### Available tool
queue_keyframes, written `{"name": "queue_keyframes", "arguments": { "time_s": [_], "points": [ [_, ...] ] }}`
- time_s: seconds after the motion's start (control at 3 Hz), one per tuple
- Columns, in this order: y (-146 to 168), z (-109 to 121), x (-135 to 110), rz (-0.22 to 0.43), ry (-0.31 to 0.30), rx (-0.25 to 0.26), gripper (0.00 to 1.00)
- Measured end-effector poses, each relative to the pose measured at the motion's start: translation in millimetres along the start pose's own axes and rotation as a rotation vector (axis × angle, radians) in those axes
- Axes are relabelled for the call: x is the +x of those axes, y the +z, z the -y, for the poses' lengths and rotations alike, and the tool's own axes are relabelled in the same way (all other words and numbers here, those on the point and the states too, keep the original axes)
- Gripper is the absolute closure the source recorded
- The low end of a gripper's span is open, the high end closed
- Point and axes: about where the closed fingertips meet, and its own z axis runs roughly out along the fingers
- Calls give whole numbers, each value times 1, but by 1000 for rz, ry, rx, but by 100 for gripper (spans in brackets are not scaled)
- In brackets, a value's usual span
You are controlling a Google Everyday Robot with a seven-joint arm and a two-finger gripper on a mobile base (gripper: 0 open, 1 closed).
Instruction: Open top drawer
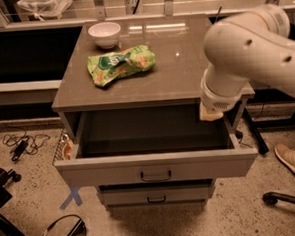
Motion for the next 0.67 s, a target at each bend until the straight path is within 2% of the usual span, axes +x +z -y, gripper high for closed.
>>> {"name": "queue_keyframes", "arguments": {
  "time_s": [0.33,0.67],
  "points": [
    [20,-9,25,29,44,8,100],
    [20,-9,25,29,44,7,100]
  ]
}}
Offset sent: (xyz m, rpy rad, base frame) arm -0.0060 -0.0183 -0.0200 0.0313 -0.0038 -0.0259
